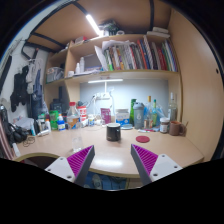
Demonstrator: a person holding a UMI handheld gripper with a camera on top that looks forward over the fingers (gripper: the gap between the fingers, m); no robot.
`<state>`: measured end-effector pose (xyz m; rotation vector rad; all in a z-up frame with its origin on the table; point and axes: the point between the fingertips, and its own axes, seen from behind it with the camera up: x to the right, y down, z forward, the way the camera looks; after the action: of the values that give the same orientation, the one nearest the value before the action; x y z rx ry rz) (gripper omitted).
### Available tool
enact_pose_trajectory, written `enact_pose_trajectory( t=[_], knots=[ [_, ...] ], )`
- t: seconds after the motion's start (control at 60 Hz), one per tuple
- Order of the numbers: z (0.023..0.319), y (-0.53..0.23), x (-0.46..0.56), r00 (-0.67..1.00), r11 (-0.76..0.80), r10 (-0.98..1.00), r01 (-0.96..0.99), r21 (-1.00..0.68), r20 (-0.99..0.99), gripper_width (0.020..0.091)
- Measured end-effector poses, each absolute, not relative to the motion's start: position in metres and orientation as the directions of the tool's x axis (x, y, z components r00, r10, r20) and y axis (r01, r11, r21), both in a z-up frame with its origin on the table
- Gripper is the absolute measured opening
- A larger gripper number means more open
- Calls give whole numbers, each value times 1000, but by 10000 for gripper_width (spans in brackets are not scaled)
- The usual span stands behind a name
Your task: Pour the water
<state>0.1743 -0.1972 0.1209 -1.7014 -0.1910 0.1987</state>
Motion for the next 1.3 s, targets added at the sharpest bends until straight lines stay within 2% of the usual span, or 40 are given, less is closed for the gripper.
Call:
enact_pose_trajectory(
  t=[0.367,0.6,0.817,1.1,1.3],
  knots=[
    [142,-198,198,983,-101,185,-2,-995,-21,806],
    [134,-195,182,977,-113,213,20,-993,-5,813],
    [104,-179,93,926,-140,375,26,-990,-29,816],
    [97,-117,-30,874,-114,484,20,-993,-38,820],
    [96,-64,-64,894,-93,448,60,-994,12,811]
  ],
)
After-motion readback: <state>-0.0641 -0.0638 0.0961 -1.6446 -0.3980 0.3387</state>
